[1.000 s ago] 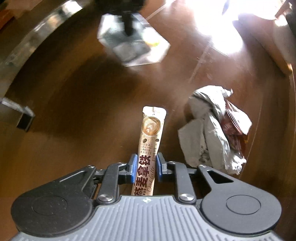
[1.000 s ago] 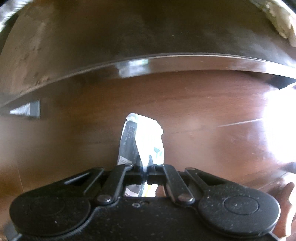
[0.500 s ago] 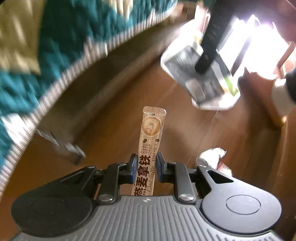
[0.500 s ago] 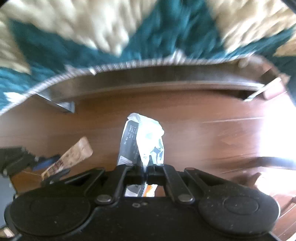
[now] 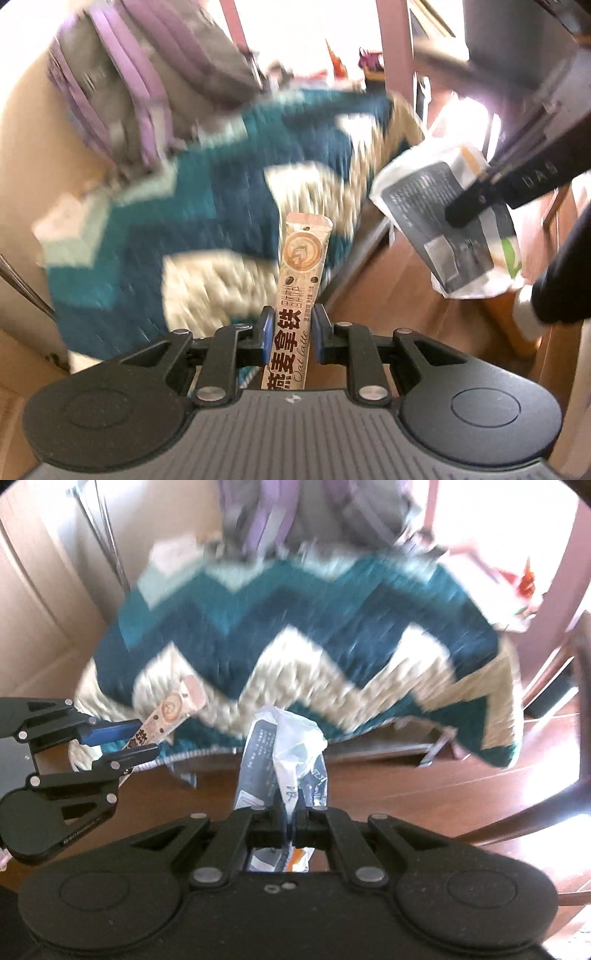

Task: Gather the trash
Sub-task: 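Carry the coffee stick and foil wrapper up to the teal wastebasket with both tools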

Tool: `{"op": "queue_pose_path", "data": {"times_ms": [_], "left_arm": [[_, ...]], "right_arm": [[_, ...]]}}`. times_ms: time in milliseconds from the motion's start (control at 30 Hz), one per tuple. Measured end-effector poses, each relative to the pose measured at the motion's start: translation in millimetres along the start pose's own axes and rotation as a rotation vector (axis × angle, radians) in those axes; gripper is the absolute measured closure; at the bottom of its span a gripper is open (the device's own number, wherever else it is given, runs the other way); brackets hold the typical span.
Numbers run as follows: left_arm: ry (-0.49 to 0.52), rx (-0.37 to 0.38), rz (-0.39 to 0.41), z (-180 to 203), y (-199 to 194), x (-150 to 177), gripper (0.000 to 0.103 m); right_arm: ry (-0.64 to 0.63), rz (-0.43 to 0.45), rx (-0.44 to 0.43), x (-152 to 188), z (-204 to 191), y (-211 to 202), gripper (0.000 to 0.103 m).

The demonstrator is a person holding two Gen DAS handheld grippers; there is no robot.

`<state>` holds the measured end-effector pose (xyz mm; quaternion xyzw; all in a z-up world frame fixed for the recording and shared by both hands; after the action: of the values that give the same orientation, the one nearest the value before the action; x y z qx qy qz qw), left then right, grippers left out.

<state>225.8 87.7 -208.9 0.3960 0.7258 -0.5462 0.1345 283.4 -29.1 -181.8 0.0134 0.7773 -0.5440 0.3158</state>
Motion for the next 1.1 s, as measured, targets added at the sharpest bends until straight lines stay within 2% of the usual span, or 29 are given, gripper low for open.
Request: {"op": "queue_pose_path", "data": {"times_ms": [200, 400, 567, 900, 1100], "left_arm": [[-0.063, -0.057, 0.049, 6, -64, -56, 0.083], [-0.115, -0.08, 0.102, 25, -120, -105, 0.083], [-0.139, -0.085, 0.179, 44, -166, -159, 0.083], [-0.135, -0.036, 0.341, 100, -233, -269, 0.083], [-0.153, 0.035, 0.385, 135, -258, -330, 0.083]], "right_arm": [[-0.019, 0.102, 0.007, 0, 11, -82, 0.102], [-0.048, 0.228, 0.024, 0, 27, -160, 0.102], [-0.047, 0.319, 0.062, -7, 50, -219, 0.102], [-0.043, 0.494, 0.113, -18, 100, -328, 0.102], [-0.014, 0.583, 0.181, -30, 142, -382, 0.102]]}}
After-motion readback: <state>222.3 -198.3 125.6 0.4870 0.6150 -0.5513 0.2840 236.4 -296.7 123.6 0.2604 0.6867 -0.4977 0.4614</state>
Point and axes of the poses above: each gripper's, at about its wrist camera, not at the fingertips, and y roughly the way its jaws point, z to its right, x to its underside, the point moved 5 cm from there along y, roughly the way its jaws point, and after that the axes turned 7 degrees about -x, right-handed, at the moved point
